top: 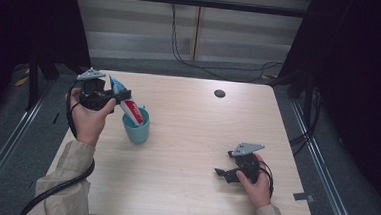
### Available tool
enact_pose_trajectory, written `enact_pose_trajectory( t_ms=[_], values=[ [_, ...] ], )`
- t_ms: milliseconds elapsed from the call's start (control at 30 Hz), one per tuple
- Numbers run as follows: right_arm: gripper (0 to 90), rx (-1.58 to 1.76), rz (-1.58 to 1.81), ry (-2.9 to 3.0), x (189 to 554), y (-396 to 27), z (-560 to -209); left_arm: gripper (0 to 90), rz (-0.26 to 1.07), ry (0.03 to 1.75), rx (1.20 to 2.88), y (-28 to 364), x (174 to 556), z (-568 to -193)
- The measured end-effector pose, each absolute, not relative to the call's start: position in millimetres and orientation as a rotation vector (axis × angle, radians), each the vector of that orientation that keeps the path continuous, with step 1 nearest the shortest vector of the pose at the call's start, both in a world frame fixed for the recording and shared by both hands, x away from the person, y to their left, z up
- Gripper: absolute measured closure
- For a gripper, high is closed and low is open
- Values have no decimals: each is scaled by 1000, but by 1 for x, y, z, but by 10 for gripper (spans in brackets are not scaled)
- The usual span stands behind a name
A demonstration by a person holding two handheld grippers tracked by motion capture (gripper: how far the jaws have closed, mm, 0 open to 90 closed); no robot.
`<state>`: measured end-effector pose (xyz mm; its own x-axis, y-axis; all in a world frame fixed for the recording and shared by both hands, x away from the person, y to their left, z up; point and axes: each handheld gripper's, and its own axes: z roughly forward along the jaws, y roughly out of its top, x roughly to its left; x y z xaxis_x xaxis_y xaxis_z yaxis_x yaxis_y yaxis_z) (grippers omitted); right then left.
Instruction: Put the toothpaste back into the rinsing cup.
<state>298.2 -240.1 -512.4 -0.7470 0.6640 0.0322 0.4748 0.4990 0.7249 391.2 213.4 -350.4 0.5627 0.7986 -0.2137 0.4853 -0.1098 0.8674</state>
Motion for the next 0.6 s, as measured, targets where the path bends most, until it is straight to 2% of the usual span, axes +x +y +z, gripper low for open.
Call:
enact_pose_trajectory(
  t_ms=[600],
  values=[
    [134, 968, 1089, 2494, 298, -240, -512, 729, 369, 1095, 1774, 209, 396, -370]
  ],
)
